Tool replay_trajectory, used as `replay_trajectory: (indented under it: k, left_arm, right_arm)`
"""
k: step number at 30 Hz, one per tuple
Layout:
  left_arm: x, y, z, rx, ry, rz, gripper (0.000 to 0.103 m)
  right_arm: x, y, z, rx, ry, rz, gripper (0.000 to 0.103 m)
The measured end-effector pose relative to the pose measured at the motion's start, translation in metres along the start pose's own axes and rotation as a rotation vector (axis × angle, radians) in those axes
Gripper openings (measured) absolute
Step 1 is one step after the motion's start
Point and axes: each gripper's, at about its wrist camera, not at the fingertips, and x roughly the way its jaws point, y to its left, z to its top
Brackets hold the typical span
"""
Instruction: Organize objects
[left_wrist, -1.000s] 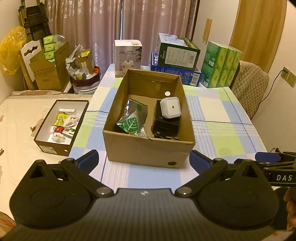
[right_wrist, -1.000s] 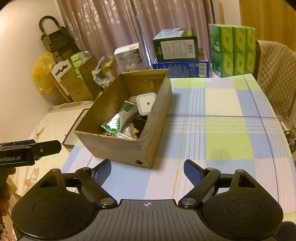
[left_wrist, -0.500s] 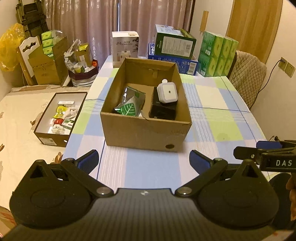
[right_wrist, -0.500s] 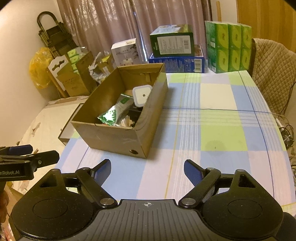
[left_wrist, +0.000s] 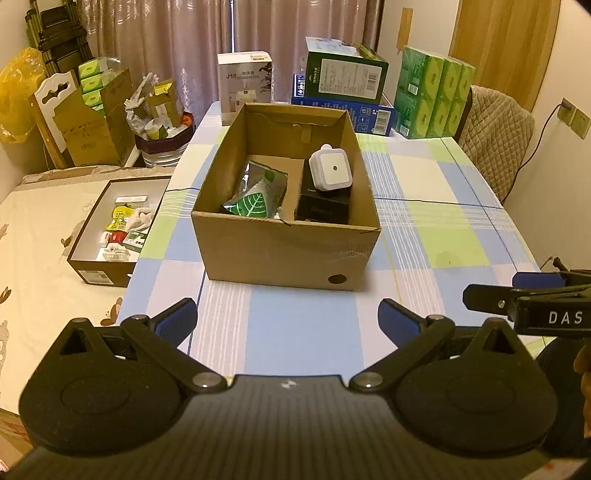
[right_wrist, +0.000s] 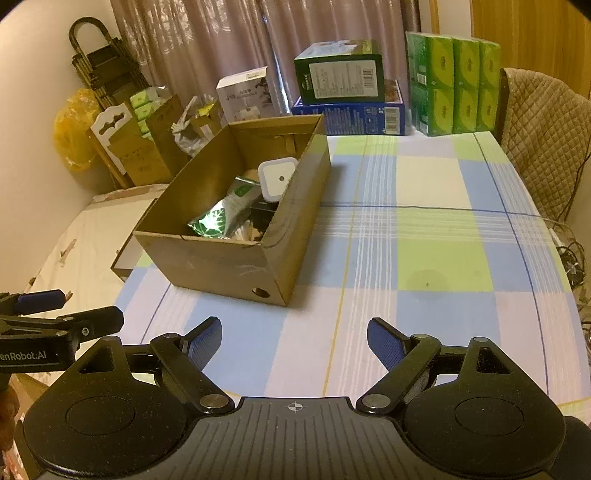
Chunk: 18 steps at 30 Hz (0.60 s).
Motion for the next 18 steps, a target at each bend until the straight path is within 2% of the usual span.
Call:
replay_trajectory:
  k: [18]
  left_arm:
    - [0.0067, -0.0044, -0.0022, 0.012, 0.002, -0.001, 0.102]
  right_arm:
    - [0.0033, -0.0008, -0.0015, 0.008, 0.008, 0.0, 0.083]
